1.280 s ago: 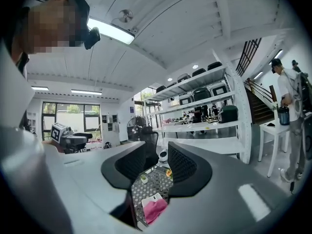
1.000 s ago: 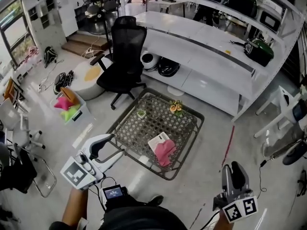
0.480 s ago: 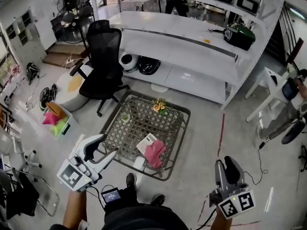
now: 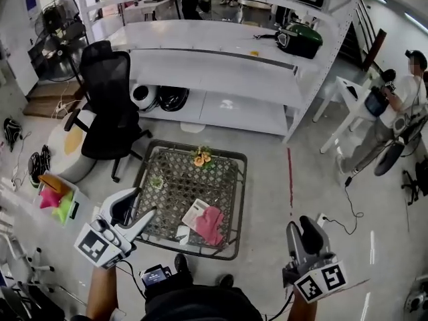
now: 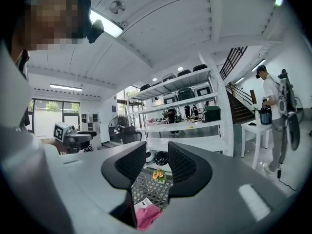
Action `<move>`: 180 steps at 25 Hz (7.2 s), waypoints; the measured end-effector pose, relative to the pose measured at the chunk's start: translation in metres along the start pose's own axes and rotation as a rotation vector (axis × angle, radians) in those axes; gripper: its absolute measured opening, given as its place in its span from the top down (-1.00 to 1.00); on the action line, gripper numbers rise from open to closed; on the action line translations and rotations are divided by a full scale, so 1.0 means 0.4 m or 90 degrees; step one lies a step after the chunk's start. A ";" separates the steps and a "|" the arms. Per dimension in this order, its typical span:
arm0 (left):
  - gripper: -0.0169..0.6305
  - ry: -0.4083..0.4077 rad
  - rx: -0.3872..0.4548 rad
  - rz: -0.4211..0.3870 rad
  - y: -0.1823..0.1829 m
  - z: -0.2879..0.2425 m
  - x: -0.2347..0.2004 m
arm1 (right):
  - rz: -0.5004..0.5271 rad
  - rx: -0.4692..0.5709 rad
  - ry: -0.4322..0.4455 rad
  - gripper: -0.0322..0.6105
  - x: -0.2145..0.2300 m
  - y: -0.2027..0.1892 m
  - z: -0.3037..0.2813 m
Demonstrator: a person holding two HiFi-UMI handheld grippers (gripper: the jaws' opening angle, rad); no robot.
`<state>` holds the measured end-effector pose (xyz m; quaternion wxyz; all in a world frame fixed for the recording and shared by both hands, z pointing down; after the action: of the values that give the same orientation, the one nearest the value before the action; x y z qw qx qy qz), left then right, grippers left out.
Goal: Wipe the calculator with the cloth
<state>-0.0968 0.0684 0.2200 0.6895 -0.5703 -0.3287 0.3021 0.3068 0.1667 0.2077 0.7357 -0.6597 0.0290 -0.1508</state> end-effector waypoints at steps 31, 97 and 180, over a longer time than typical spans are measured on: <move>0.23 -0.002 0.023 0.057 -0.170 0.153 -0.321 | -0.003 -0.137 0.017 0.50 -0.270 -0.254 -0.270; 0.22 0.128 -0.126 0.164 -0.416 0.237 -0.327 | -0.140 -0.557 -0.186 0.68 -0.061 -1.222 -0.299; 0.22 0.131 -0.135 0.185 -0.452 0.266 -0.321 | -0.141 -0.578 -0.199 0.68 -0.214 -1.299 -0.427</move>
<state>-0.2514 -0.0010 0.3985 0.6048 -0.7089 -0.2007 0.3025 0.0885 -0.0189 0.6813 0.3488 -0.9277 -0.0890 -0.0993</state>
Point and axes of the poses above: the fingertips, and each gripper's own axes: z backward along the fingers, x to its right, y out of its top, the point moved 7 cm from there along z, backward along the fingers, and after that the axes turned 12 degrees about x, right-handed, at the moved point
